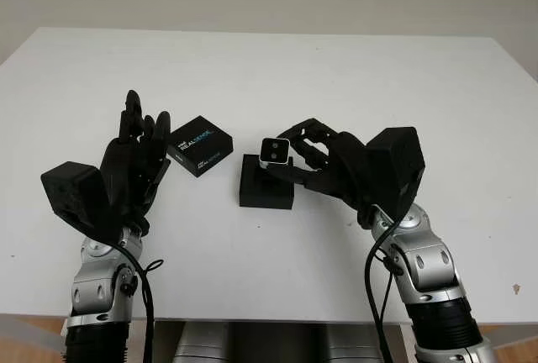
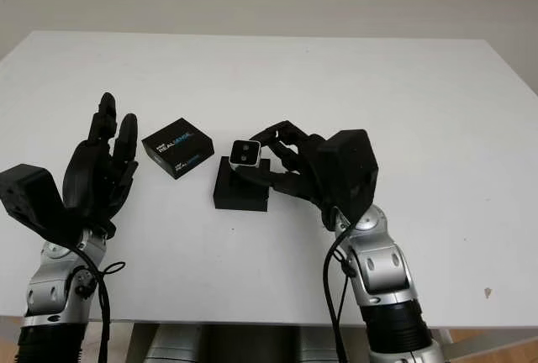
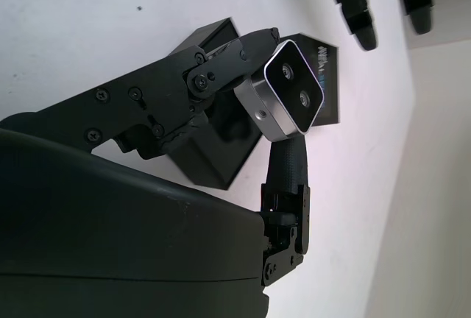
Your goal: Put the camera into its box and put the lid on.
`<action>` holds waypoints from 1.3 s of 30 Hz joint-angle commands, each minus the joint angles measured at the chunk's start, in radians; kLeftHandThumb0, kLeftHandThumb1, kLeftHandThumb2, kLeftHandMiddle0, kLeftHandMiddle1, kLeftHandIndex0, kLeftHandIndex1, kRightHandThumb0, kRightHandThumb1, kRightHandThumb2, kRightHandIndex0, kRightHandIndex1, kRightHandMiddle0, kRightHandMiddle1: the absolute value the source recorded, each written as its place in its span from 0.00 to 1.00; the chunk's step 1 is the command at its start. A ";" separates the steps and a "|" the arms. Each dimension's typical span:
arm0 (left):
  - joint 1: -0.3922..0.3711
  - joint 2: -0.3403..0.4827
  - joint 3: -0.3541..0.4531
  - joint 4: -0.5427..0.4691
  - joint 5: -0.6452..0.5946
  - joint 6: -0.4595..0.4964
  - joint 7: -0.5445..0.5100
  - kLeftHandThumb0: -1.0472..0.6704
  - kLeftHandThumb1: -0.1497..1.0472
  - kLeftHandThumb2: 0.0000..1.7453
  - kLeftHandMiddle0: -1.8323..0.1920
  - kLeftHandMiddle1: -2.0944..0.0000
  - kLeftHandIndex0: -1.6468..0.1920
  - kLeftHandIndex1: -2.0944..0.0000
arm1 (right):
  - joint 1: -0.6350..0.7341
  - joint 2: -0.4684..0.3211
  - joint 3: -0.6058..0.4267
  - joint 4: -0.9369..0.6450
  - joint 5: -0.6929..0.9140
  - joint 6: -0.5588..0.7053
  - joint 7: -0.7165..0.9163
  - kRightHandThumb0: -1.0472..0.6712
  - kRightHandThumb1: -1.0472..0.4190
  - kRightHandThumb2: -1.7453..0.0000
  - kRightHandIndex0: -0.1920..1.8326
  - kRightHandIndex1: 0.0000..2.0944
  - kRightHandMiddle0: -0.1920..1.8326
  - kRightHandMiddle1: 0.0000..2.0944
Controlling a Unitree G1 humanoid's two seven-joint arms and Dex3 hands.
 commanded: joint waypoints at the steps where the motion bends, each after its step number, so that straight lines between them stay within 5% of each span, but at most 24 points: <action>1: 0.008 0.003 0.005 -0.011 -0.006 -0.007 -0.004 0.21 1.00 0.23 1.00 0.99 1.00 1.00 | -0.029 -0.004 0.000 0.023 -0.006 -0.020 -0.003 0.42 0.04 0.97 0.19 0.02 0.18 0.85; 17: 0.008 0.006 0.005 -0.013 -0.004 -0.005 0.000 0.21 1.00 0.22 1.00 0.98 1.00 0.99 | -0.125 -0.008 -0.032 0.261 -0.015 -0.171 -0.003 0.42 0.06 0.97 0.20 0.03 0.20 0.85; 39: 0.009 0.003 0.008 -0.015 -0.008 -0.004 0.004 0.21 1.00 0.22 1.00 0.98 1.00 0.98 | -0.136 -0.024 -0.005 0.331 -0.026 -0.243 0.092 0.40 0.08 0.97 0.19 0.02 0.23 0.84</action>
